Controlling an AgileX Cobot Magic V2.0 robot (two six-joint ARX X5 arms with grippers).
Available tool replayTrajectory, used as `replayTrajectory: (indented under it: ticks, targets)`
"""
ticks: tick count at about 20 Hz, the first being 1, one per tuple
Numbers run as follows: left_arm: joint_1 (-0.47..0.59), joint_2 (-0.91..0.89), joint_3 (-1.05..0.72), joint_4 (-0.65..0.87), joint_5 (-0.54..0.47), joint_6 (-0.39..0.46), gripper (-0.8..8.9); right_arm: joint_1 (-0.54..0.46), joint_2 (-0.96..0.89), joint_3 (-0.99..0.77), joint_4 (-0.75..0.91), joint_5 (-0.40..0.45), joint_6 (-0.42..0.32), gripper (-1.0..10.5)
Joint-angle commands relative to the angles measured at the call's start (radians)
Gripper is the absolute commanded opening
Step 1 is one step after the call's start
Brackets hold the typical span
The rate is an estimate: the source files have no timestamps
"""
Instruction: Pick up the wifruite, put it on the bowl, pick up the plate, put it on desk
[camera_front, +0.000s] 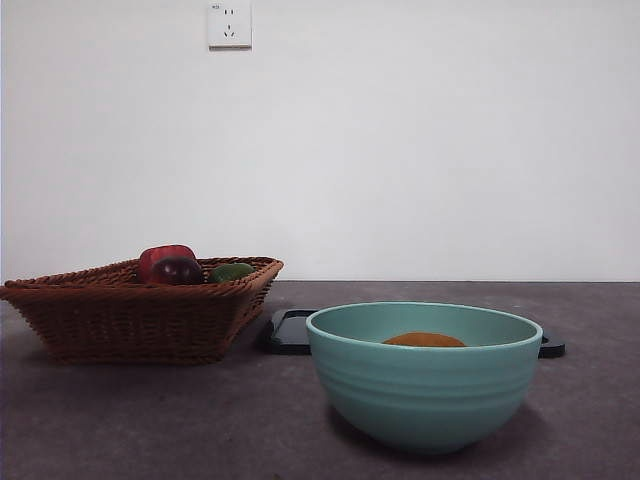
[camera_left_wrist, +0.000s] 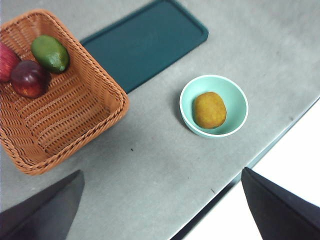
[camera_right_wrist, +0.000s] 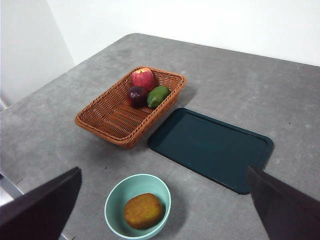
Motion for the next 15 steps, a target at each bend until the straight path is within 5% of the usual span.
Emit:
replayTrajectory:
  ticks: [1,7,15]
  targets:
    - [-0.010,-0.102,-0.089,0.062,0.000,-0.005,5.00,0.005,0.001,0.018,0.008,-0.003,0.002,5.6]
    - [-0.010,-0.332,-0.251,0.116,0.066,-0.004,5.00,0.005,0.001,0.018,0.008,-0.003,0.002,5.6]
    - [-0.010,-0.384,-0.252,0.117,0.066,-0.005,5.00,0.005,0.071,0.018,-0.013,0.004,0.055,5.6]
